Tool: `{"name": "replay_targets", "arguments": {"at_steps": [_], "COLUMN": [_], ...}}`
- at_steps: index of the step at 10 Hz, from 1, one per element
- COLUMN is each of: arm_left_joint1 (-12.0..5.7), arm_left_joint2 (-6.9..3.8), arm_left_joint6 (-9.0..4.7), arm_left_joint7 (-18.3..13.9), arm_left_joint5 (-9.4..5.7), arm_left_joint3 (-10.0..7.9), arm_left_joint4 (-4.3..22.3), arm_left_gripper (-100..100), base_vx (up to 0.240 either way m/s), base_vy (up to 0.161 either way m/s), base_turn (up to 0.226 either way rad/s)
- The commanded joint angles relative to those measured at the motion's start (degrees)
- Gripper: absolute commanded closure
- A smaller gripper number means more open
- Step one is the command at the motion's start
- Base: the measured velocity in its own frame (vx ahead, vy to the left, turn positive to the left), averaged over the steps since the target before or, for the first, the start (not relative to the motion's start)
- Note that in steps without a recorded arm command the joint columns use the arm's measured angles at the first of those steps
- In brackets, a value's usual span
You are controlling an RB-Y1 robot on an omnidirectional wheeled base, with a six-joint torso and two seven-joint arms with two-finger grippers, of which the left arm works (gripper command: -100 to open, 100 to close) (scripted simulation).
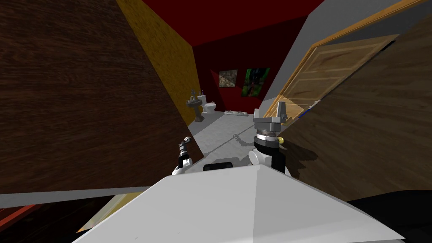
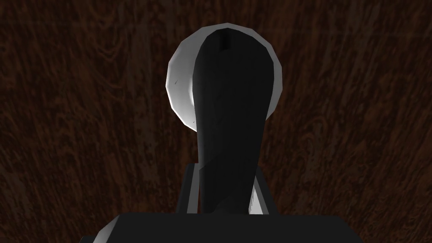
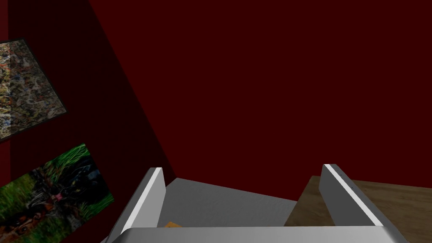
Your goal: Push the door open
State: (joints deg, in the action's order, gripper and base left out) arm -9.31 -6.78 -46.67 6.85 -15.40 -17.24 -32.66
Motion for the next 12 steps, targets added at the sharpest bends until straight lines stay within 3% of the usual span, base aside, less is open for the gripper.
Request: {"name": "replay_targets", "arguments": {"at_steps": [1,12], "arm_left_joint1": [0.0,0.38], "arm_left_joint2": [0.0,-1.15], "arm_left_joint6": [0.0,-0.68], "arm_left_joint7": [0.0,2.5], "arm_left_joint5": [0.0,-4.19], "arm_left_joint3": [0.0,-6.1], "arm_left_joint4": [0.0,0.3], "arm_left_gripper": [100,100], "base_vx": [0.086,0.18], "base_vy": [-0.004,-0.006], "base_turn": [0.042,0.037]}}
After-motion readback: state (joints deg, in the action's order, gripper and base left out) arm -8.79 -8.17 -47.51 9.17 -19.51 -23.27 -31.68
